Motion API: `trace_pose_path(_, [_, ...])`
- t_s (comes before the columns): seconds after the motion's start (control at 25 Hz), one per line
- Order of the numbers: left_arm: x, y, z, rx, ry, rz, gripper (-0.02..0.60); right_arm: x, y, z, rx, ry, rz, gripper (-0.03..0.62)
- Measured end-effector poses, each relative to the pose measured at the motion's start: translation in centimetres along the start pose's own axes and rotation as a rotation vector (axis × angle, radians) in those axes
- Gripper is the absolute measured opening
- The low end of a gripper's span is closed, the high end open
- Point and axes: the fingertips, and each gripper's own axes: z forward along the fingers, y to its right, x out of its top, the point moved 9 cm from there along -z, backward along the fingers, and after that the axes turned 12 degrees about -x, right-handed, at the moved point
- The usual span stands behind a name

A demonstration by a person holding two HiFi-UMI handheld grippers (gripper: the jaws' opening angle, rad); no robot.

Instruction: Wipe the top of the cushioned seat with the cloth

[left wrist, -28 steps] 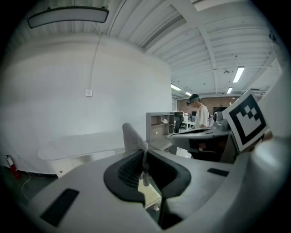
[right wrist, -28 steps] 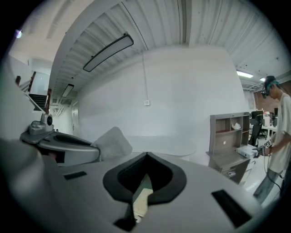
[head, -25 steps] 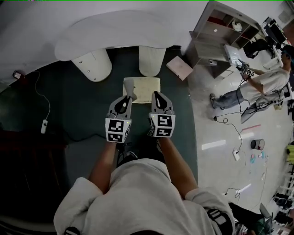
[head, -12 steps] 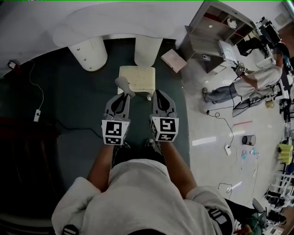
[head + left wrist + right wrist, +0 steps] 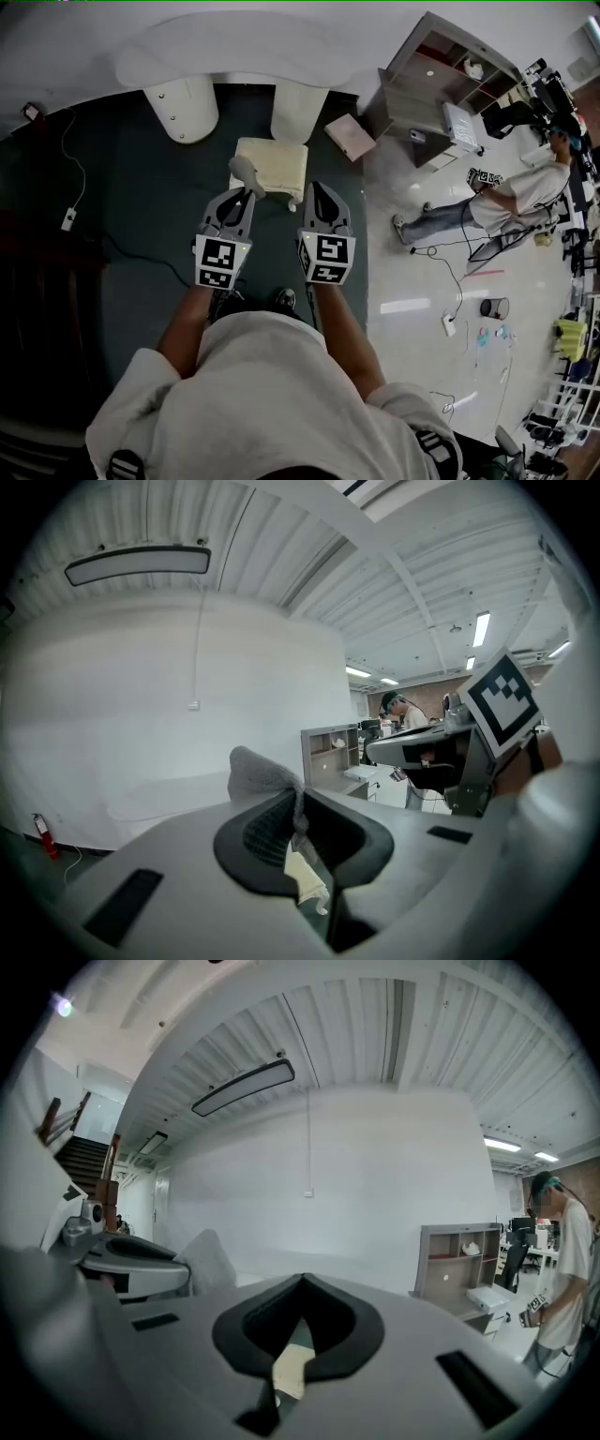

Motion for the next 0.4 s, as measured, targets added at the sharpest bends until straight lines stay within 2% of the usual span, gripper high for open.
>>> trace_pose_path(0.12, [0.2, 0.9, 1.4, -0.005, -0.001, -0.003, 0.037, 0.3, 0.7, 0.6, 0.022, 0.011, -0.001, 0.009])
trace_pose_path(0.4, [2.1, 3.3, 4.0, -0.058, 0.01, 0.055, 0.037, 1.1, 2.9, 0.1, 0.022, 0.061, 0.013, 0.009])
